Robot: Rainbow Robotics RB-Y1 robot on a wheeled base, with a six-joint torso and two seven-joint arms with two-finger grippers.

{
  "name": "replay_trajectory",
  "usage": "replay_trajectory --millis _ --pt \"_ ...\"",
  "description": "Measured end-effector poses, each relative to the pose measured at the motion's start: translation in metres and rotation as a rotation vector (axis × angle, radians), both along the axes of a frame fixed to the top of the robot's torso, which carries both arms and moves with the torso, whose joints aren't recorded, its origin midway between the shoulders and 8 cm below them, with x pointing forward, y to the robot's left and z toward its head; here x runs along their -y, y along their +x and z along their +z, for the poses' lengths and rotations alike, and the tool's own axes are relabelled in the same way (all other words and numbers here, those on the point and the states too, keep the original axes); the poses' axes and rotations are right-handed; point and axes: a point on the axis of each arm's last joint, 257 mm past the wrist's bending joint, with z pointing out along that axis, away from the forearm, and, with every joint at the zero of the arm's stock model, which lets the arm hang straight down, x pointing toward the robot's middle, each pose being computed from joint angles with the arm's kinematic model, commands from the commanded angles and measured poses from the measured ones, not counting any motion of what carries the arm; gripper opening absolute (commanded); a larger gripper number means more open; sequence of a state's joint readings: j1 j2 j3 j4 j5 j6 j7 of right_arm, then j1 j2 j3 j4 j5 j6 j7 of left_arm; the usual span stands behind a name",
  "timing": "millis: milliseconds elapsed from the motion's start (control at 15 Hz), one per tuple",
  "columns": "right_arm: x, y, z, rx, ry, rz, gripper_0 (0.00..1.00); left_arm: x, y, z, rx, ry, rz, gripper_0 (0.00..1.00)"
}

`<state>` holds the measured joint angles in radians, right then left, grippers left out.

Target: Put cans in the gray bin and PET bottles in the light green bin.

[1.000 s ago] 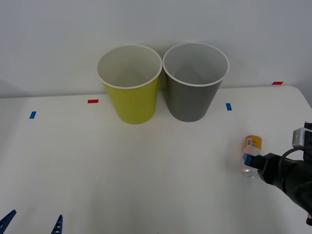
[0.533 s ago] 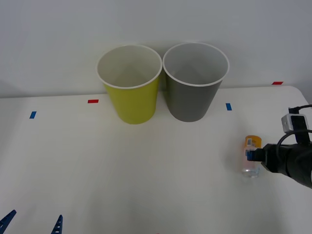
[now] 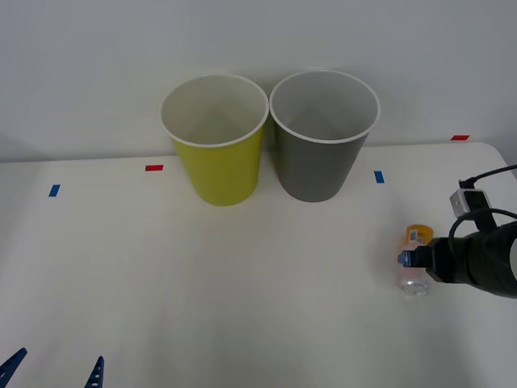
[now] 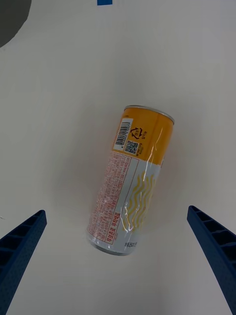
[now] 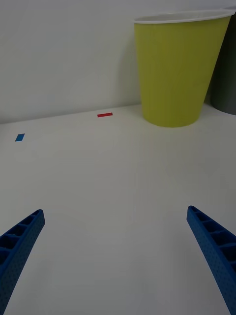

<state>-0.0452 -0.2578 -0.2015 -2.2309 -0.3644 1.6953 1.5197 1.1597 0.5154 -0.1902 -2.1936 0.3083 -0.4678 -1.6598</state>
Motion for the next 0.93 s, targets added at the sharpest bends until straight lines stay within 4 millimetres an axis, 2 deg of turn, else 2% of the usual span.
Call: replay_trajectory --millis 467,933 --pt "0.012 0.016 -0.009 -0.044 0.085 -0.038 1.0 0.0 0.0 0.0 0.0 0.0 0.0 1.0" --pt "0.008 0.018 0.001 -0.047 0.104 -0.102 1.0 0.0 0.0 0.0 0.0 0.0 0.0 1.0"
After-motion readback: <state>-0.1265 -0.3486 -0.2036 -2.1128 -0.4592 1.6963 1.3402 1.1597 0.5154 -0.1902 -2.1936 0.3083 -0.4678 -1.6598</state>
